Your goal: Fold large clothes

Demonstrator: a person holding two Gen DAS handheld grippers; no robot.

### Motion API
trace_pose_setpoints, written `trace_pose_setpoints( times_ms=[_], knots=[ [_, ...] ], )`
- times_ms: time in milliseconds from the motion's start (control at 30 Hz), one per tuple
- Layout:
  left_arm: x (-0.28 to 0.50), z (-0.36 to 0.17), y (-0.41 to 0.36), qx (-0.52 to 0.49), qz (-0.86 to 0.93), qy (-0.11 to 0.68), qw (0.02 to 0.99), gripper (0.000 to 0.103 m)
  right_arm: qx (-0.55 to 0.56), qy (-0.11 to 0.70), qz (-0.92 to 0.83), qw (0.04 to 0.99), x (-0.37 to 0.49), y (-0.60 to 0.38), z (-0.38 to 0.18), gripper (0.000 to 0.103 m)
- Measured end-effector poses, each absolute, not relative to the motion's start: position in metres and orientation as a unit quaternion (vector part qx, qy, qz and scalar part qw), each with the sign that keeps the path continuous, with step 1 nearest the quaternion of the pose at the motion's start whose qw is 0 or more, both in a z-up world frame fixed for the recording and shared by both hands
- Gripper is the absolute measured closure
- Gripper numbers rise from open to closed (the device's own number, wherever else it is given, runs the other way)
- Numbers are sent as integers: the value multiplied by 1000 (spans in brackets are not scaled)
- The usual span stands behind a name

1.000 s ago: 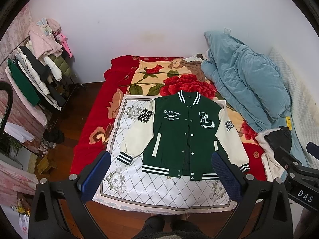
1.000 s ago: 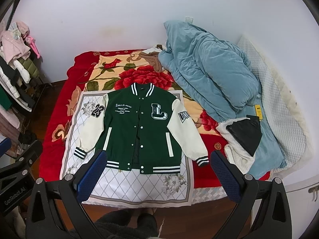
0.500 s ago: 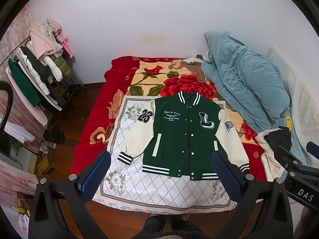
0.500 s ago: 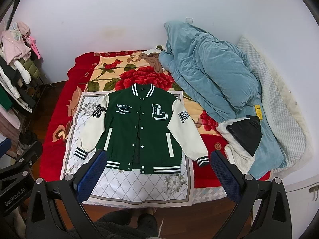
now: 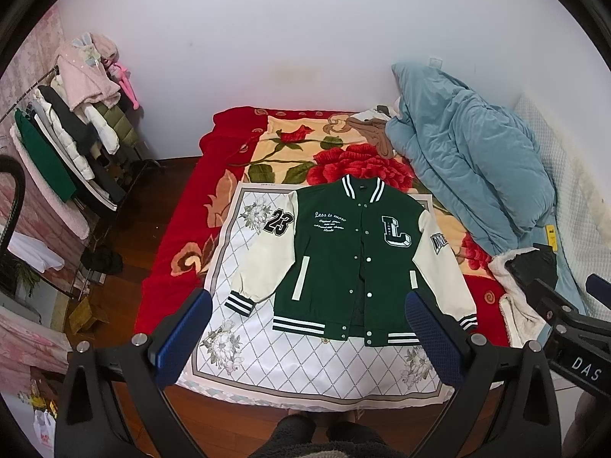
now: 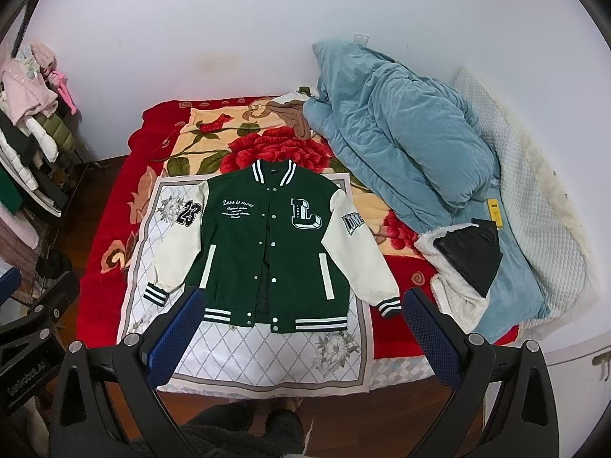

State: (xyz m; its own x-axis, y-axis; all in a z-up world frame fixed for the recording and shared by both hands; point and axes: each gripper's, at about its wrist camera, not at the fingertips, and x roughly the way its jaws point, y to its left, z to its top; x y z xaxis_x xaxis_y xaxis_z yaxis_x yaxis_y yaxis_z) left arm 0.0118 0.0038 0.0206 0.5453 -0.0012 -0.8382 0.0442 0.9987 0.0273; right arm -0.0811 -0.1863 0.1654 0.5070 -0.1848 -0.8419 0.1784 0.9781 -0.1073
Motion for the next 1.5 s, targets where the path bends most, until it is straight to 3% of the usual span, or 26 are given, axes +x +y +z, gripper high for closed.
trace_pose_setpoints(
  times_ms=[167,333,700,833,1100,1133,1233,1300,1367,1500],
  knots=[
    [38,10,6,49,13,445,894,0,41,476,-122,870,-61,-186,153,0],
    [86,-51,9,77,34,443,892,0,101,505,-157,843,-24,-216,80,0],
    [170,-267,36,93,137,565,808,0,168,630,-186,735,48,-302,-202,0],
    [171,-351,50,102,175,610,766,0,171,687,-129,695,82,-289,-322,0],
    [171,-481,46,135,185,654,721,0,99,739,-90,660,123,-229,-489,5],
    [173,-493,36,147,173,652,724,0,93,747,-90,652,125,-225,-506,8],
    [177,-517,14,167,136,649,730,0,87,756,-106,640,123,-219,-537,33],
    [177,-530,-1,178,105,648,733,0,107,734,-126,659,119,-222,-543,65],
    [175,-539,-10,182,81,651,732,0,121,717,-128,675,114,-221,-542,91],
    [170,-548,-14,178,52,660,728,0,138,705,-92,689,105,-204,-535,92]
  ],
)
